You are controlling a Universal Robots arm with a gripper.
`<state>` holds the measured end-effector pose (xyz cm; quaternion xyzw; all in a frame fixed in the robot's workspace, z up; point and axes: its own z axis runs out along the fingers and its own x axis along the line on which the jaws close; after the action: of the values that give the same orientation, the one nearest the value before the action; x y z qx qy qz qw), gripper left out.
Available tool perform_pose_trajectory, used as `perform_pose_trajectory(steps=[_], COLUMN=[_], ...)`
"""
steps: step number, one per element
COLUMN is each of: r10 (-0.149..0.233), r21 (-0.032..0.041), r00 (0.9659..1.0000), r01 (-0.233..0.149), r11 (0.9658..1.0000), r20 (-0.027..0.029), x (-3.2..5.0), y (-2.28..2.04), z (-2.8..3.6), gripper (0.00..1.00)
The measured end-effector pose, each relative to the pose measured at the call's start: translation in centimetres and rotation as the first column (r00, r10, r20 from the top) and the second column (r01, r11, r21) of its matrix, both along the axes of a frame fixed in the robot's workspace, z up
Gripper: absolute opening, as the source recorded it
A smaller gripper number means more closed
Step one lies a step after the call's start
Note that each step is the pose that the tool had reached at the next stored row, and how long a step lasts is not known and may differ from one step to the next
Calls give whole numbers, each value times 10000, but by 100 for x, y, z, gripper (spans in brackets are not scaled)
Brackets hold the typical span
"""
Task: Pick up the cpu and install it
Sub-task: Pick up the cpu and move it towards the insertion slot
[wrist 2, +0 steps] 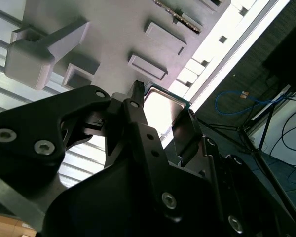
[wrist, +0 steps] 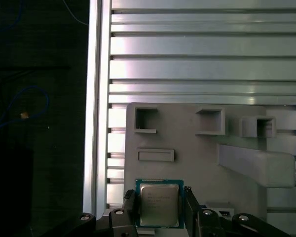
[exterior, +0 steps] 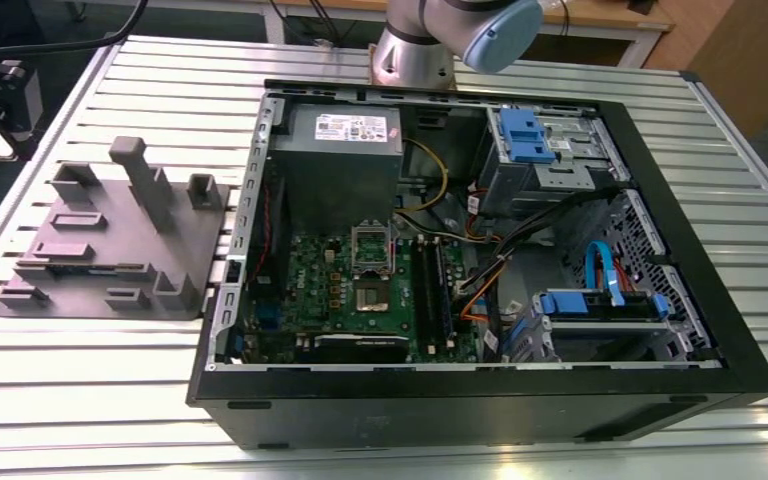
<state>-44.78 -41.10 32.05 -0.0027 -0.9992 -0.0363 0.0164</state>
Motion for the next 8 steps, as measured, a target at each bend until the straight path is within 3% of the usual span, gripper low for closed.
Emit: perform_pose_trajectory(steps=[8], r10=[0], r21=[1], r00=[10000], r01=[0], r11=[10000], r20=[2], x=[0], y=[0], z=[14], gripper=[47])
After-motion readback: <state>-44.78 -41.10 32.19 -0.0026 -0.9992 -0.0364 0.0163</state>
